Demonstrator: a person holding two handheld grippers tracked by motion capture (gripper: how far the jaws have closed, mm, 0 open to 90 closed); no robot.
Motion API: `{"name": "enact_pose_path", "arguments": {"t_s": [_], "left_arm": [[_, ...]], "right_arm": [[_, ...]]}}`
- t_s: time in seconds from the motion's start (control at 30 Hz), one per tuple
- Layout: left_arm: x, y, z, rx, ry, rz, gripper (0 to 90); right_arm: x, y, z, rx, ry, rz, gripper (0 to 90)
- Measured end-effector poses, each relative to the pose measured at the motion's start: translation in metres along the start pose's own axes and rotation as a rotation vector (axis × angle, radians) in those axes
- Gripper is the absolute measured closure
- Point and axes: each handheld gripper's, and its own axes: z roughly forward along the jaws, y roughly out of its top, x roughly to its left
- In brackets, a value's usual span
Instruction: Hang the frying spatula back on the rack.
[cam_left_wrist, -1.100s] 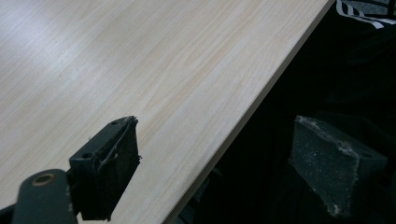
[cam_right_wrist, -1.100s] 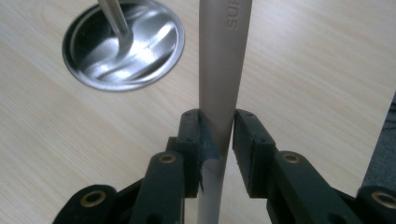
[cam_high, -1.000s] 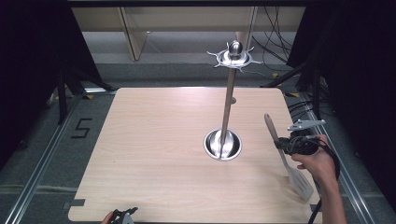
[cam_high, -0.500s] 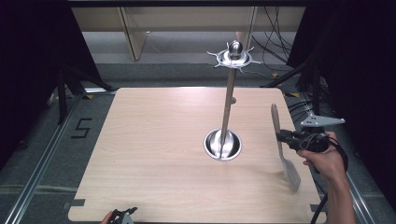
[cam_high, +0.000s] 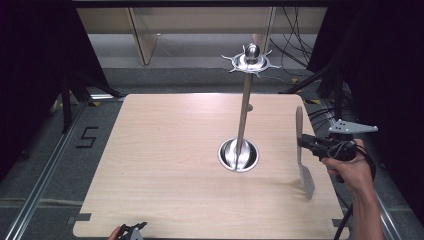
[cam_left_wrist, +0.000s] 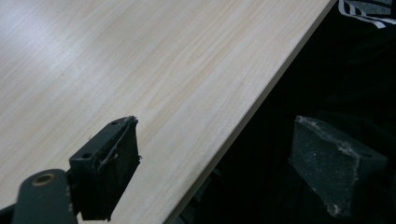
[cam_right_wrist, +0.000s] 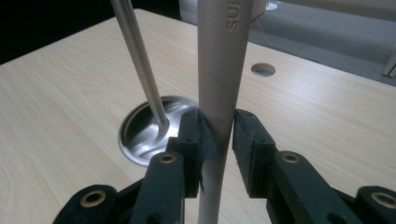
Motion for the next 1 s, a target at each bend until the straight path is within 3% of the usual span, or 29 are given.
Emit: {"name": "enact_pose_path", "arguments": {"t_s": [0.07,0.13,0.2,0.23,0.27,0.33,0.43,0.53,0.6,0.7,0.73,0.9,0.93,0.97,1.0], "left_arm": [[0.001,0.000,-0.002,0.017,-0.034,0.008,14.9],[-0.001,0.000,0.001,0.001,-0.017,-0.010,14.9],[0.000,0.000,-0.001,0.017,-0.042,0.011,14.9],[-0.001,0.000,0.000,0.017,-0.042,0.011,14.9],[-0.001,0.000,0.001,0.012,-0.039,0.005,14.9],[-0.001,0.001,0.000,0.018,-0.046,0.011,14.9],[-0.001,0.000,0.001,0.022,-0.032,0.012,14.9],[-0.001,0.000,0.001,0.020,-0.044,0.005,14.9],[-0.001,0.000,0.001,0.024,-0.035,0.016,14.9],[0.000,-0.001,0.001,0.022,-0.042,0.006,14.8],[-0.002,-0.001,0.003,0.003,-0.037,-0.017,14.9],[-0.001,-0.002,0.002,0.017,-0.033,-0.008,14.8],[-0.001,-0.002,0.002,0.025,-0.014,0.006,14.9],[-0.002,-0.002,0.003,0.007,-0.009,-0.013,14.8],[-0.002,-0.002,0.003,0.005,-0.040,-0.021,14.9]], "right_arm": [[-0.001,0.002,-0.003,-0.011,0.004,-0.011,73.6],[0.000,0.005,-0.005,-0.024,0.013,-0.008,73.7],[0.002,0.006,-0.006,-0.053,0.020,0.007,73.7],[0.001,0.008,-0.008,-0.043,0.022,-0.004,73.7],[0.000,0.008,-0.007,-0.075,0.022,-0.018,73.7],[0.001,0.009,-0.009,-0.066,0.033,-0.004,73.7],[0.002,0.013,-0.006,-0.113,0.039,-0.014,73.7],[0.004,0.016,-0.005,-0.092,0.050,-0.010,73.7],[0.007,0.021,-0.003,-0.095,0.044,-0.039,73.7],[0.012,0.028,-0.003,-0.121,0.039,-0.039,73.7],[0.012,0.031,-0.003,-0.123,0.046,-0.058,73.7],[0.019,0.042,-0.002,-0.136,0.051,-0.076,73.7],[0.022,0.048,-0.002,-0.131,0.045,-0.087,73.7],[0.023,0.052,-0.004,-0.108,0.050,-0.086,73.8],[0.024,0.055,-0.004,-0.114,0.049,-0.093,73.8]]}}
